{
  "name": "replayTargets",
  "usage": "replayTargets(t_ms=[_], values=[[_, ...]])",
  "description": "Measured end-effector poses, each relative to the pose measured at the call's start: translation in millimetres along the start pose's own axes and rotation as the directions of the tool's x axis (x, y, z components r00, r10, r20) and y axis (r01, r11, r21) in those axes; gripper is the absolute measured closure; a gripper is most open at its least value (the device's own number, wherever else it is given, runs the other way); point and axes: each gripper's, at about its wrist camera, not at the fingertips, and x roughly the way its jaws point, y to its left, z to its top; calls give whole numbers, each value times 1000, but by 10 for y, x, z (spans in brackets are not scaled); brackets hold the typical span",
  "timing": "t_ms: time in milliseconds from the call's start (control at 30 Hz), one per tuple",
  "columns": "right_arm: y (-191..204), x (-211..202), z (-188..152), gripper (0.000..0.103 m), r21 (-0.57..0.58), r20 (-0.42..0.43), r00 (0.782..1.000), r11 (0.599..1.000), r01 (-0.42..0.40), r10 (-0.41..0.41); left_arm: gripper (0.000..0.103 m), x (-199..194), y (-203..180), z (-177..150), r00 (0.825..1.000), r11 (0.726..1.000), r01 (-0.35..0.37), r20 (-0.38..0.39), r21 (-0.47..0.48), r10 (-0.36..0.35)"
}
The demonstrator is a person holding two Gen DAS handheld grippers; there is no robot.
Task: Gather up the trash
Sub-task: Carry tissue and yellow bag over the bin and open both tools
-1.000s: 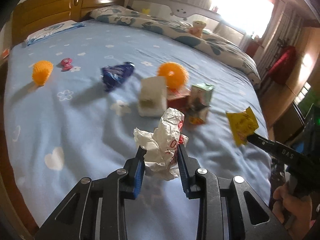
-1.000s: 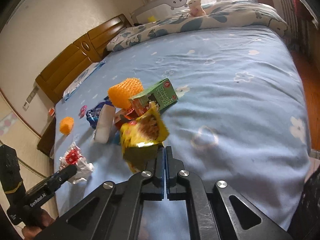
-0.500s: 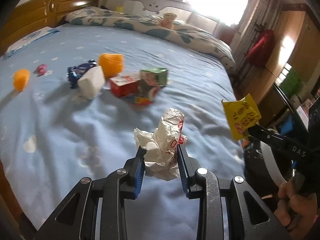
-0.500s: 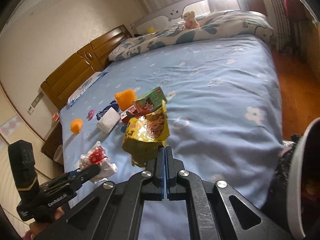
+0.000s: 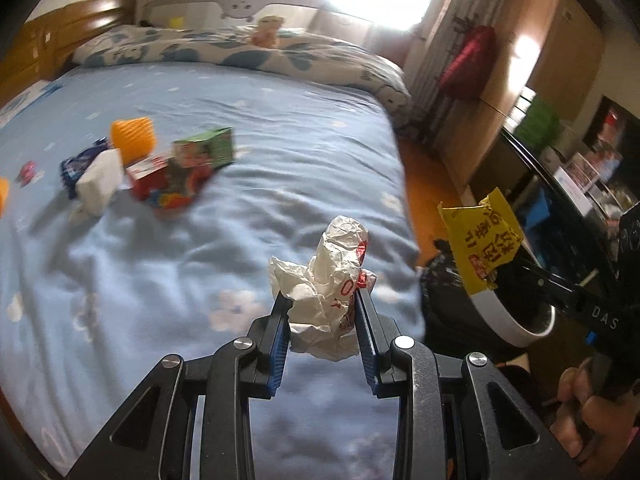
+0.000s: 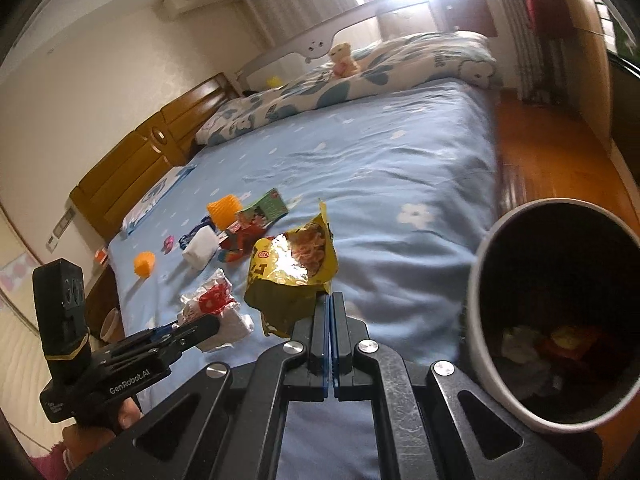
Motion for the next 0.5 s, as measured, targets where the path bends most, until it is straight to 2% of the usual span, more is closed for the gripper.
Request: replayTargets(t_ms=[500], values=[[-647, -567, -133, 103, 91, 49, 993, 990, 105, -110, 73, 294, -724, 89, 993, 988, 104, -63, 118, -97]])
